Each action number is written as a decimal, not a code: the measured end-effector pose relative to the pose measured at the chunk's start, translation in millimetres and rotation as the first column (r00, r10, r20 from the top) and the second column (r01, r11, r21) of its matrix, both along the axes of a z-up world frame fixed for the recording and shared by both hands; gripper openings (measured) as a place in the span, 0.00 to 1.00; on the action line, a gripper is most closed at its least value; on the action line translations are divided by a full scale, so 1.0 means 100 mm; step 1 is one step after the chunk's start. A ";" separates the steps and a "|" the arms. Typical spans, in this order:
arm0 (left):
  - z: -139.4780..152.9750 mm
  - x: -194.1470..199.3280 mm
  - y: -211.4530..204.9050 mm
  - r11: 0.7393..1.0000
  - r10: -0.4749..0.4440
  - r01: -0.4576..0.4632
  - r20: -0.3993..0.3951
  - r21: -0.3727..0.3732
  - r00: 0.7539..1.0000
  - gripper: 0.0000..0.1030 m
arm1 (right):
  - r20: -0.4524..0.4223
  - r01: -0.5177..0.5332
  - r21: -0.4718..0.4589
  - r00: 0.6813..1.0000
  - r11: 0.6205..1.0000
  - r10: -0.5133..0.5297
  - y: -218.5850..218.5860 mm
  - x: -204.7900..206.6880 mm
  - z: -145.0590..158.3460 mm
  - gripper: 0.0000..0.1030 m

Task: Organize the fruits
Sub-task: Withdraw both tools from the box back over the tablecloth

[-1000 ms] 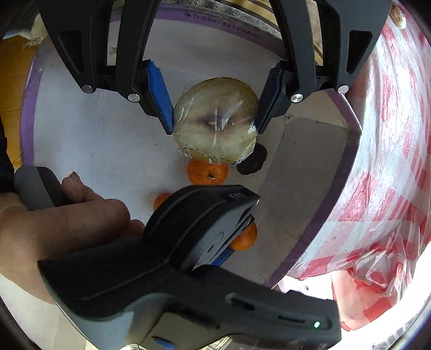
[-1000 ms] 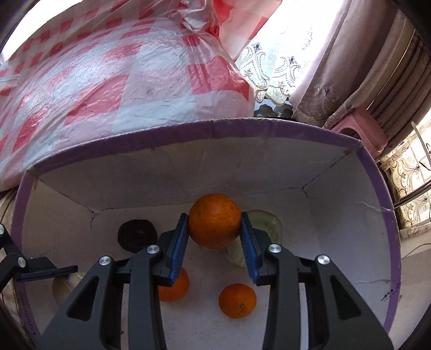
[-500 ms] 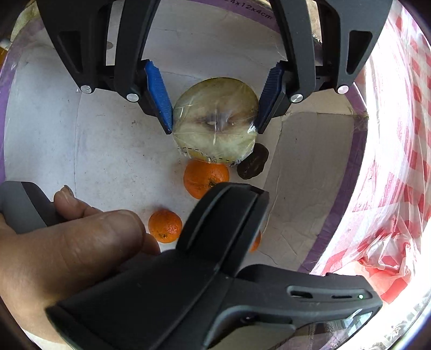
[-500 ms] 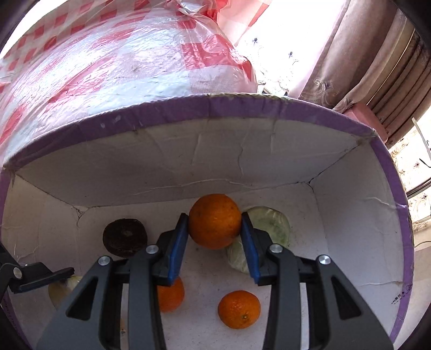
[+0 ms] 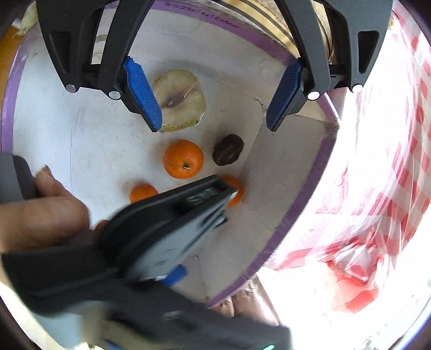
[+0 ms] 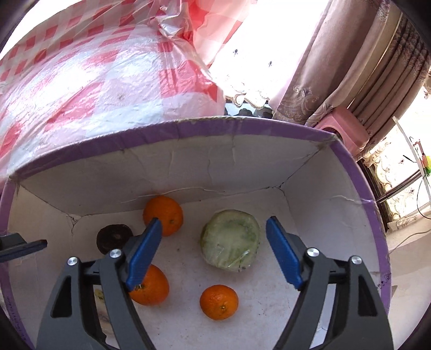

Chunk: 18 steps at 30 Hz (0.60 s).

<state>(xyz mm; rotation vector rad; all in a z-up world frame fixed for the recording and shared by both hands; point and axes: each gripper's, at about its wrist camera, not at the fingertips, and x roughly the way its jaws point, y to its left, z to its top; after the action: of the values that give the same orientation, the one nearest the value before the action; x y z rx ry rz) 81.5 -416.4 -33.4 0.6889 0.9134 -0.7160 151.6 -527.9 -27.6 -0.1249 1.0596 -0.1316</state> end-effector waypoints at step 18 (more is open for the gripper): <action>0.77 0.26 1.02 0.837 0.324 -0.294 -0.014 -0.463 0.946 0.84 | 0.305 0.118 0.161 0.938 0.980 -0.163 0.17 -0.79 0.91 0.93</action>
<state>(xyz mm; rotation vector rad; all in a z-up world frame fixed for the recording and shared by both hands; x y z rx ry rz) 107.2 -314.6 43.5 0.1320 0.7329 -0.5837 72.6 -510.5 63.1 0.0985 0.7522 -0.1996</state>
